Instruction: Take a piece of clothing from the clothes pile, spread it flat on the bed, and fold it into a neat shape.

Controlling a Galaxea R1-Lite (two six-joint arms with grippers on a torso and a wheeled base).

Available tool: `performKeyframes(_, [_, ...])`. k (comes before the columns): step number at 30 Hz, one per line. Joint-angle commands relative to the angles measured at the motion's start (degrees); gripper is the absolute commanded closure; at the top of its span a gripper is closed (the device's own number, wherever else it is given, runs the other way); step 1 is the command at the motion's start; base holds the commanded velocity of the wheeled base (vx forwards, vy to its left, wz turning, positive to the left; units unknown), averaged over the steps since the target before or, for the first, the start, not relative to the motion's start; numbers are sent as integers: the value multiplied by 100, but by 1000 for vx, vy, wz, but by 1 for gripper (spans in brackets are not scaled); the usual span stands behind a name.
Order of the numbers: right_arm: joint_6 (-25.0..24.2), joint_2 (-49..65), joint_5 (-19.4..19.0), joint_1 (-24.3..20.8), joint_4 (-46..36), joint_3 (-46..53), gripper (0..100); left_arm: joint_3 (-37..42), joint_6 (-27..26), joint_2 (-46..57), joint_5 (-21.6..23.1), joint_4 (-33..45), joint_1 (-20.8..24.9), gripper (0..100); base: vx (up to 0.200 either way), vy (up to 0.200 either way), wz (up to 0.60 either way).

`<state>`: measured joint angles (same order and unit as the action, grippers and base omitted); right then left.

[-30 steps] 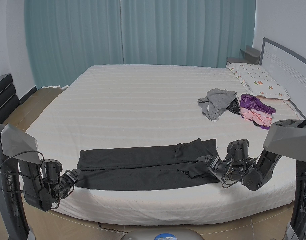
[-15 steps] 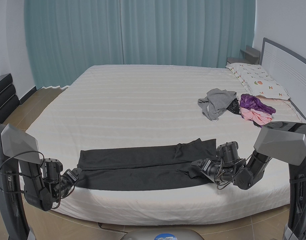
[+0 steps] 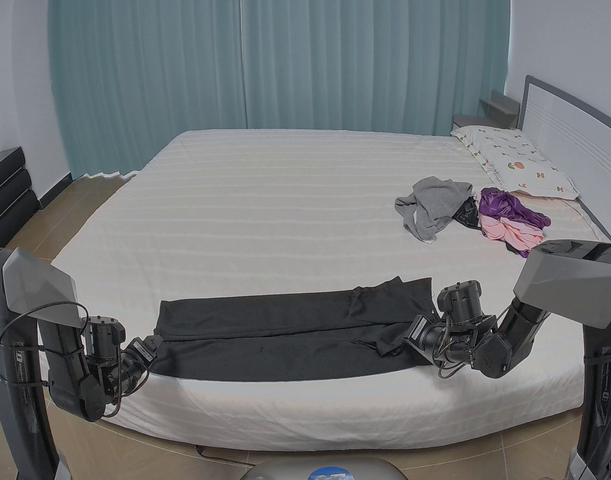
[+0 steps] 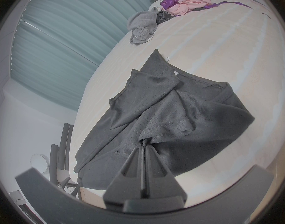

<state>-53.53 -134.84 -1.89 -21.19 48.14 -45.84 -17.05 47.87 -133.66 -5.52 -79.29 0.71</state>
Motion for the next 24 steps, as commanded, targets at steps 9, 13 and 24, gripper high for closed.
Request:
performKeyframes(9, [-334, 503, -66, 1, 20, 506, 100, 9, 3, -11, -1, 1, -9, 0, 0, 0, 0])
performKeyframes(13, [-325, 547, -119, 1, 11, 655, 100, 9, 3, -20, -1, 1, -9, 0, 0, 0, 0])
performKeyframes(24, [-35, 933, -417, 273, 46, 875, 0, 9, 3, -11, -1, -8, -18, 0, 0, 0, 0])
